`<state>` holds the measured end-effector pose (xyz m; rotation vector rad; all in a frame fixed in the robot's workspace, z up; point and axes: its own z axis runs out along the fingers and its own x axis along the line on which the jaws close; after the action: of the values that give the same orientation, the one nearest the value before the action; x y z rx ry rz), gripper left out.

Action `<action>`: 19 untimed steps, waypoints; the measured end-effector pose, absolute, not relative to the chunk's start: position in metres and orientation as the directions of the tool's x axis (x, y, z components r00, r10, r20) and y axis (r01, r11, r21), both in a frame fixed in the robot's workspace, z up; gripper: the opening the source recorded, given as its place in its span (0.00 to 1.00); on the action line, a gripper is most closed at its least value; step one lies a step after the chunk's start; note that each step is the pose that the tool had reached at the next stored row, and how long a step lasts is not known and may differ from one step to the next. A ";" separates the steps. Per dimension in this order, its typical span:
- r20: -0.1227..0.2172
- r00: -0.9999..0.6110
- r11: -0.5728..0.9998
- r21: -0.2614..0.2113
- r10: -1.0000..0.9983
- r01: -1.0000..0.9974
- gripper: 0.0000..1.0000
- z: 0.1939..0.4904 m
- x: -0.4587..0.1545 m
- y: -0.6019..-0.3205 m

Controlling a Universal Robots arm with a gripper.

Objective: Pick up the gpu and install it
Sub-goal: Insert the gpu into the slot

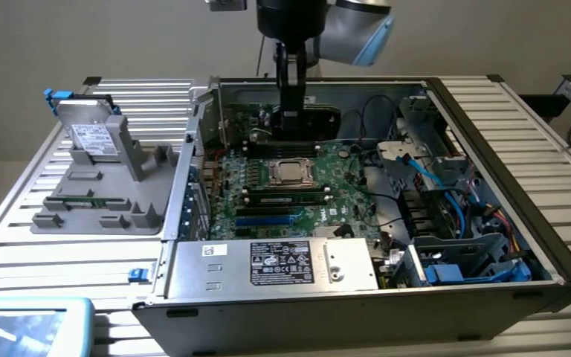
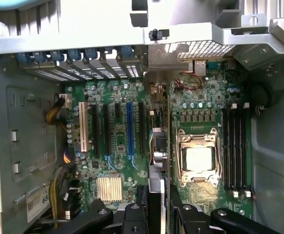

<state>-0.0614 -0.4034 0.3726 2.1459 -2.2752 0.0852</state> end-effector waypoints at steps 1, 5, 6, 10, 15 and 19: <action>0.047 -0.058 0.057 -0.031 -0.997 -0.998 0.28 0.372 -0.063 -0.404; 0.047 -0.056 0.055 -0.031 -0.997 -0.998 0.28 0.370 -0.069 -0.407; 0.047 -0.056 0.054 -0.031 -0.997 -0.998 0.28 0.369 -0.070 -0.407; 0.047 -0.054 0.053 -0.031 -0.997 -0.998 0.28 0.367 -0.075 -0.410; 0.047 -0.051 0.050 -0.031 -0.998 -0.998 0.28 0.359 -0.075 -0.414; 0.047 -0.051 0.050 -0.031 -0.998 -0.998 0.28 0.352 -0.075 -0.418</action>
<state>-0.0752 -0.4176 0.3518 2.1551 -2.2668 0.0855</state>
